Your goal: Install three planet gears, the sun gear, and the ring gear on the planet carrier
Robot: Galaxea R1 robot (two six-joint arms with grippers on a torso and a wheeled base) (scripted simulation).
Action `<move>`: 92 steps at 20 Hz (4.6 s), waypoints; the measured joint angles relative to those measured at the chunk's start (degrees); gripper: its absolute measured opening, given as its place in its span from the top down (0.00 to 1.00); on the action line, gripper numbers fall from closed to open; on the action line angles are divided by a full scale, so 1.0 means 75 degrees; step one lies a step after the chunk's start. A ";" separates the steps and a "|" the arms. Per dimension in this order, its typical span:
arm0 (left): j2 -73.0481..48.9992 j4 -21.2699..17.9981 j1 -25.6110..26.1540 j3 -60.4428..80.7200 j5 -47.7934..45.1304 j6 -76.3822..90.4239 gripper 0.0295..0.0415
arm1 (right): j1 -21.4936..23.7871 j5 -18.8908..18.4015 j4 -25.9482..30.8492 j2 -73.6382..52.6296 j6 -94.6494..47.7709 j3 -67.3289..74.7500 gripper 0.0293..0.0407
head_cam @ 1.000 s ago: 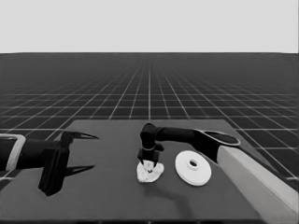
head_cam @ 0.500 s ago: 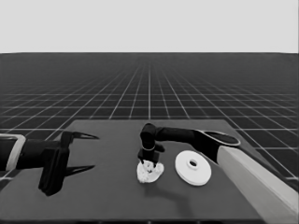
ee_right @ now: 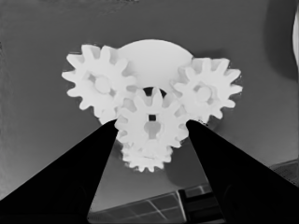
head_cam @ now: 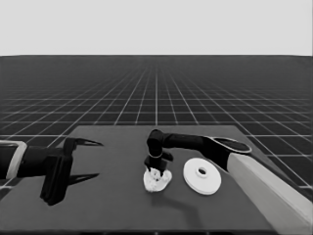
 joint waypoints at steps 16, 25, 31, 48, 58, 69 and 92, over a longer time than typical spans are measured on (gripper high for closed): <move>0.0000 0.0000 0.0000 0.0000 0.0000 0.0000 0.25 | 0.0000 0.0000 0.0000 -0.0001 0.1280 0.0000 0.86; 0.0000 0.0000 0.0000 0.0000 0.0000 0.0000 0.25 | 0.0000 0.0000 0.0000 0.0000 0.2000 0.0000 0.86; 0.0000 0.0000 0.0000 0.0000 0.0000 0.0000 0.25 | 0.0000 0.0000 0.0000 0.0000 0.2480 0.0000 0.86; 0.0000 0.0000 0.0000 0.0000 0.0000 0.0000 0.25 | 0.0000 0.0000 -0.0001 0.0000 0.3840 0.0000 0.86; 0.0000 0.0000 0.0000 0.0000 0.0000 0.0000 0.25 | 0.0000 0.0000 -0.0001 0.0000 0.4640 0.0000 0.86; 0.0000 0.0000 0.0000 0.0000 0.0000 0.0000 0.25 | 0.0376 -0.0196 0.0334 -0.0066 0.1754 0.0293 0.12; 0.0000 0.0000 0.0000 0.0000 0.0000 0.0000 0.25 | 0.1376 0.0097 0.1015 -0.5736 -0.5525 0.4590 0.18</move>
